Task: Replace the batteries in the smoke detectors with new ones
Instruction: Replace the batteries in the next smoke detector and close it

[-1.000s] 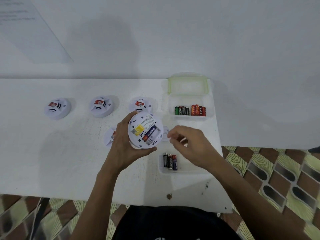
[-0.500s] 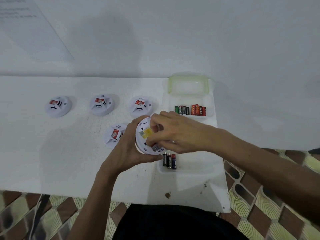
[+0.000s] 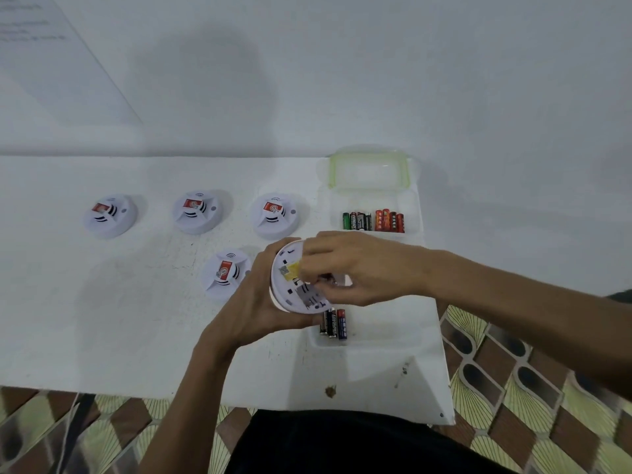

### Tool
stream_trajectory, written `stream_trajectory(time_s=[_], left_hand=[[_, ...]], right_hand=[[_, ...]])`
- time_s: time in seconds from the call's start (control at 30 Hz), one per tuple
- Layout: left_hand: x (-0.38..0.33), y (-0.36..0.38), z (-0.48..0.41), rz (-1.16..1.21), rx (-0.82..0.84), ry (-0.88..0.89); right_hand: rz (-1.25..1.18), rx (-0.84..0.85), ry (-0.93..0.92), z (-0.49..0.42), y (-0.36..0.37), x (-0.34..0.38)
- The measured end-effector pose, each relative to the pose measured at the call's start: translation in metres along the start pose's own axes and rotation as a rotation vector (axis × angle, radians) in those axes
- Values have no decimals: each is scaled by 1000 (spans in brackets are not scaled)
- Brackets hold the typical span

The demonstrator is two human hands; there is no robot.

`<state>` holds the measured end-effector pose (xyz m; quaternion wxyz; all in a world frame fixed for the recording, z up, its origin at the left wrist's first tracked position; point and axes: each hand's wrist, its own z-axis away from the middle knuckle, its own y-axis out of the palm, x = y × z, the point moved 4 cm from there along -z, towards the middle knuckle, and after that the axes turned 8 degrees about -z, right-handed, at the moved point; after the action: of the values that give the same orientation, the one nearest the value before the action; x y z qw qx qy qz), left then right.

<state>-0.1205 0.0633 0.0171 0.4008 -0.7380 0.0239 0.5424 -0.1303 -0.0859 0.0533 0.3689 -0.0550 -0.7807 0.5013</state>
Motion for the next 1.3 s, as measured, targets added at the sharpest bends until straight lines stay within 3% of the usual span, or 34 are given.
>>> stream_trajectory(time_s=[0.2,0.27,0.37,0.53,0.83,1.03,1.2,1.3], left_hand=[[24,-4,3,-88,-71,-5],[36,-7,6,-103,-82,-33],[44,-11,5,-138,-88,-74],[49,-13,1,-146,-107,-97],[51,-10,-2,-151,-104,-99],[52,-12,-1,-141,-116,-102],[55,-14,-1,-152,-123,-104],[56,-15,-1,-155,-126,-104]], right_hand=[[-612,-423,416,32,2,-15],[-744,-491,544,48,13,-21],[-761,-424,761,70,36,-28],[-523,-198,1000,85,81,-36],[-476,-112,1070,79,85,-42],[-516,-111,999,58,35,-45],[-261,-311,937,38,-9,-87],[-111,-279,981,33,-11,-130]])
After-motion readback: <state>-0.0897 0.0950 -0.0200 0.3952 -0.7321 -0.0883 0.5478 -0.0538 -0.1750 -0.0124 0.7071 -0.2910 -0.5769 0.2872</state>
